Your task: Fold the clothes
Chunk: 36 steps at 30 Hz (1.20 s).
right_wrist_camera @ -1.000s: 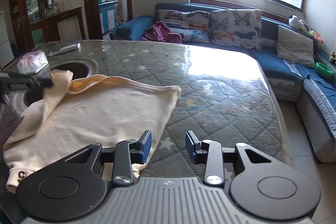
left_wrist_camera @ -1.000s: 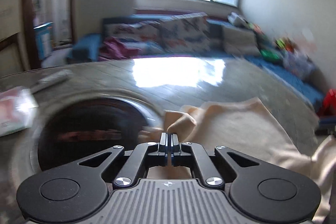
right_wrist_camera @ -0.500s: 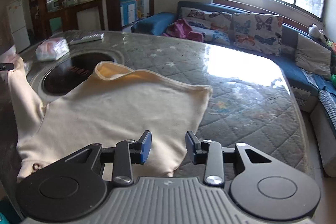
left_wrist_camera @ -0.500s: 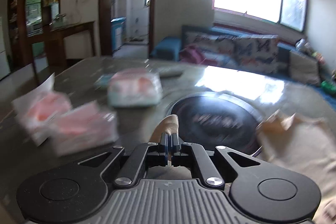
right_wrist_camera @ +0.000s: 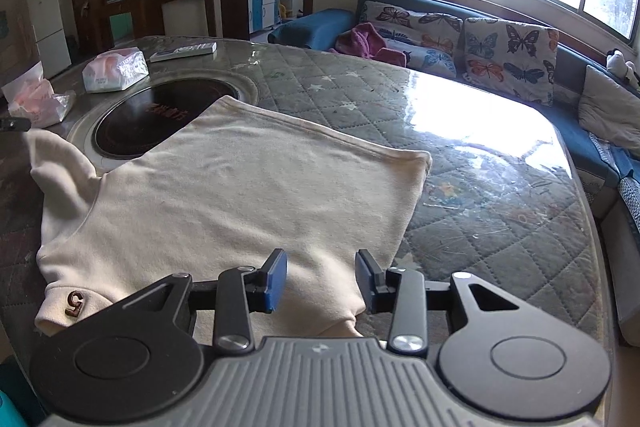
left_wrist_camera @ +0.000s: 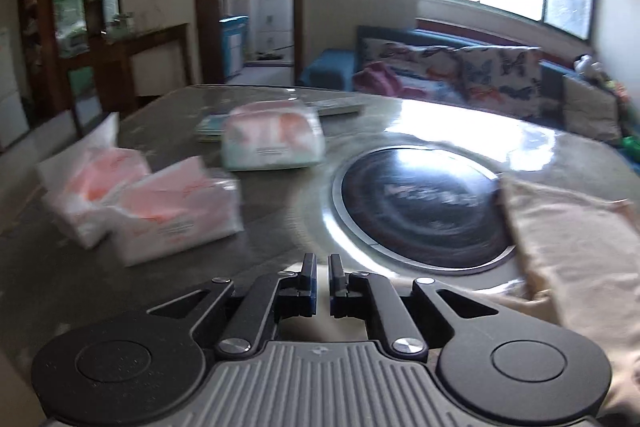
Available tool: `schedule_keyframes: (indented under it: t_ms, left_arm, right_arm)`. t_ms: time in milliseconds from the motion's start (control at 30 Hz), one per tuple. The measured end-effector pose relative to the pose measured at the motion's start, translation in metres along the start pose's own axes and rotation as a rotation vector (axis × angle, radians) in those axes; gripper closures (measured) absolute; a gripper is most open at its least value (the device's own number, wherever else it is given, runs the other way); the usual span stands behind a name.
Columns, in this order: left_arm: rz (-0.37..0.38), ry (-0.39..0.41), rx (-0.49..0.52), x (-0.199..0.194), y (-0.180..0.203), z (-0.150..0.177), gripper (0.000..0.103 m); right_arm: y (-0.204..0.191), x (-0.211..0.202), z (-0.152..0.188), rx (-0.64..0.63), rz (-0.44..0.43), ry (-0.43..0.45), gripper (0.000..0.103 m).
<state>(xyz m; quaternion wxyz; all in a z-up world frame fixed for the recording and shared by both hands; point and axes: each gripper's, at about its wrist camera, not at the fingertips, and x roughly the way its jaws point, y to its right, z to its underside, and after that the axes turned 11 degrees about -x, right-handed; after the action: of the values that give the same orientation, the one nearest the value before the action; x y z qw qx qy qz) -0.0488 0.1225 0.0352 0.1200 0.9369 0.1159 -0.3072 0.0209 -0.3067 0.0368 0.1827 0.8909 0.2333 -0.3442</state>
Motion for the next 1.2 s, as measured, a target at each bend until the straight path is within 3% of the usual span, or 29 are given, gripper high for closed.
schedule_keyframes:
  t_ms: [67, 200, 367, 400, 433, 467, 500, 567, 633, 767, 833, 867, 967, 1033, 1100, 1200]
  left_arm:
    - [-0.024, -0.014, -0.021, 0.012, -0.004, -0.003, 0.088]
    - [-0.048, -0.058, -0.047, 0.035, -0.013, -0.005, 0.054]
    - [-0.040, -0.130, -0.043, 0.062, -0.020, -0.004, 0.048]
    - [-0.035, -0.137, -0.028, 0.064, -0.018, -0.002, 0.050]
    - [-0.028, -0.142, -0.011, 0.066, -0.017, 0.001, 0.063]
    - [-0.007, -0.143, 0.006, 0.065, -0.015, 0.003, 0.078]
    - [0.006, -0.122, 0.023, 0.061, -0.013, 0.004, 0.100]
    - [0.028, -0.070, 0.056, 0.053, -0.008, 0.005, 0.100]
    - [-0.006, 0.058, 0.112, 0.039, -0.001, 0.004, 0.100]
    - [-0.103, 0.102, 0.122, 0.042, 0.001, -0.003, 0.078]
    - [-0.158, 0.109, 0.106, 0.044, -0.001, -0.006, 0.047]
    - [-0.160, 0.113, 0.085, 0.042, -0.002, -0.007, 0.047]
    - [-0.038, 0.078, 0.083, 0.033, 0.006, -0.005, 0.050]
    - [0.064, 0.036, 0.119, 0.029, 0.020, 0.000, 0.066]
    - [0.147, -0.013, 0.160, 0.029, 0.038, 0.010, 0.072]
    - [0.213, -0.067, 0.217, 0.037, 0.059, 0.025, 0.075]
  right_arm:
    - [-0.002, 0.001, 0.000, -0.006, -0.006, -0.002, 0.065]
    - [-0.003, 0.001, -0.001, -0.011, -0.009, 0.000, 0.064]
    - [-0.002, 0.003, -0.001, -0.007, -0.011, -0.003, 0.064]
    - [-0.003, 0.004, -0.001, -0.007, -0.012, -0.003, 0.064]
    - [-0.003, 0.004, -0.001, -0.007, -0.013, -0.004, 0.064]
    - [-0.003, 0.004, -0.001, -0.007, -0.013, -0.004, 0.064]
    - [-0.003, 0.004, -0.001, -0.007, -0.012, -0.004, 0.064]
    - [-0.002, 0.004, -0.001, -0.006, -0.012, -0.004, 0.064]
    - [-0.002, 0.006, -0.001, -0.005, -0.010, -0.005, 0.064]
    - [-0.004, 0.010, -0.002, -0.006, -0.010, -0.011, 0.063]
    - [-0.004, 0.010, -0.002, -0.004, -0.013, -0.010, 0.063]
    - [-0.004, 0.010, -0.002, -0.004, -0.015, -0.010, 0.063]
    - [-0.004, 0.012, -0.001, -0.005, -0.017, -0.014, 0.062]
    - [-0.003, 0.014, 0.000, -0.002, -0.017, -0.020, 0.062]
    - [-0.003, 0.017, 0.001, 0.000, -0.017, -0.028, 0.062]
    - [-0.002, 0.024, 0.004, 0.003, -0.017, -0.041, 0.062]
